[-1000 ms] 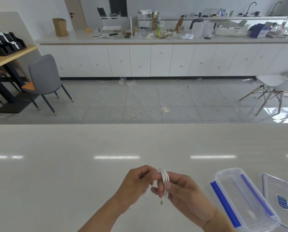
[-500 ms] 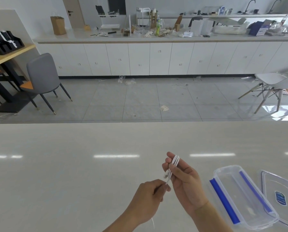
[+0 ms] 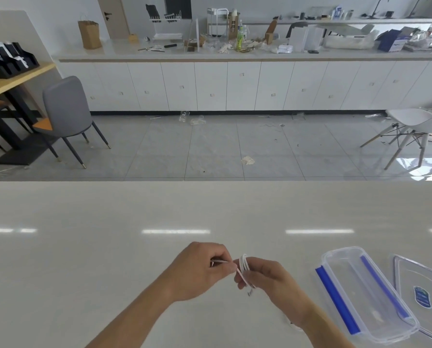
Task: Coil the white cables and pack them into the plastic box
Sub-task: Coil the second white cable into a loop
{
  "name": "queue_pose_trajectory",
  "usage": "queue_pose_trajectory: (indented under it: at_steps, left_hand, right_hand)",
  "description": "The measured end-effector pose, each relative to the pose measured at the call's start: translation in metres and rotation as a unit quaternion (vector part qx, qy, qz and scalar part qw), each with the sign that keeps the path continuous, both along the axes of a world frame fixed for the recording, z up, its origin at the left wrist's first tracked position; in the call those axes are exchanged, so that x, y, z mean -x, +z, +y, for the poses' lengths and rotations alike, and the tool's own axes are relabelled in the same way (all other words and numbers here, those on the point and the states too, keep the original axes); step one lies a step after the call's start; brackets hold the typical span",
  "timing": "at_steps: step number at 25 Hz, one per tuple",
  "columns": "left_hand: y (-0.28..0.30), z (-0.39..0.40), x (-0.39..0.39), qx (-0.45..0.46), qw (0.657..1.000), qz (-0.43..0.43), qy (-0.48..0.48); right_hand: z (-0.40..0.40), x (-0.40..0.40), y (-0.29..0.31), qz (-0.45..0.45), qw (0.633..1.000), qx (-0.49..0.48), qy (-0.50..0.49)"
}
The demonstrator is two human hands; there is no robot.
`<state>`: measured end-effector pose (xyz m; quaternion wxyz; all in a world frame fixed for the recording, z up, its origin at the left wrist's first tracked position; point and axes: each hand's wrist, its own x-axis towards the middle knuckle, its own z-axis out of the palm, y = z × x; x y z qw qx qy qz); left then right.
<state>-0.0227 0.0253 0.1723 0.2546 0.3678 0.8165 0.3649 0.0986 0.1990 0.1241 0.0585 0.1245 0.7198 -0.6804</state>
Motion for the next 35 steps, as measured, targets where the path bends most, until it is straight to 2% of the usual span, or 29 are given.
queue_pose_trajectory:
  at_steps: [3, 6, 12, 16, 20, 23, 26, 28, 30, 35]
  left_hand:
    - [0.008, -0.002, 0.010, -0.013, 1.000, -0.004, -0.025]
    - [0.009, -0.002, 0.017, -0.057, 0.997, -0.047, -0.022]
    - [-0.015, 0.004, 0.008, -0.156, 0.973, -0.168, 0.039]
    - [-0.040, 0.015, -0.015, -0.158, 0.959, -0.216, 0.089]
    - [-0.051, 0.024, -0.034, -0.114, 0.976, -0.156, 0.104]
    - [-0.049, 0.023, -0.041, -0.074, 0.987, -0.109, 0.090]
    - [-0.042, 0.019, -0.040, -0.053, 0.993, -0.086, 0.066]
    - [-0.037, 0.016, -0.037, -0.024, 0.997, -0.063, 0.047]
    - [-0.031, 0.013, -0.034, 0.004, 0.999, -0.037, 0.033]
    - [-0.016, 0.006, -0.021, 0.048, 0.998, 0.032, 0.013]
  right_hand:
    - [0.001, -0.003, 0.009, -0.022, 0.997, 0.041, 0.064]
    - [0.001, -0.004, 0.012, -0.013, 0.993, 0.076, 0.091]
    - [0.002, -0.002, 0.022, 0.079, 0.953, 0.277, 0.090]
    - [-0.003, 0.007, 0.025, 0.141, 0.913, 0.382, -0.019]
    - [-0.001, 0.019, 0.020, 0.173, 0.883, 0.396, -0.184]
    - [0.000, 0.021, 0.012, 0.159, 0.887, 0.350, -0.256]
    - [-0.002, 0.017, 0.004, 0.132, 0.933, 0.192, -0.275]
    - [-0.004, 0.015, -0.002, 0.107, 0.962, 0.054, -0.247]
    - [-0.004, 0.014, -0.005, 0.084, 0.975, -0.029, -0.203]
    - [0.005, 0.006, -0.014, 0.054, 0.991, -0.097, -0.069]
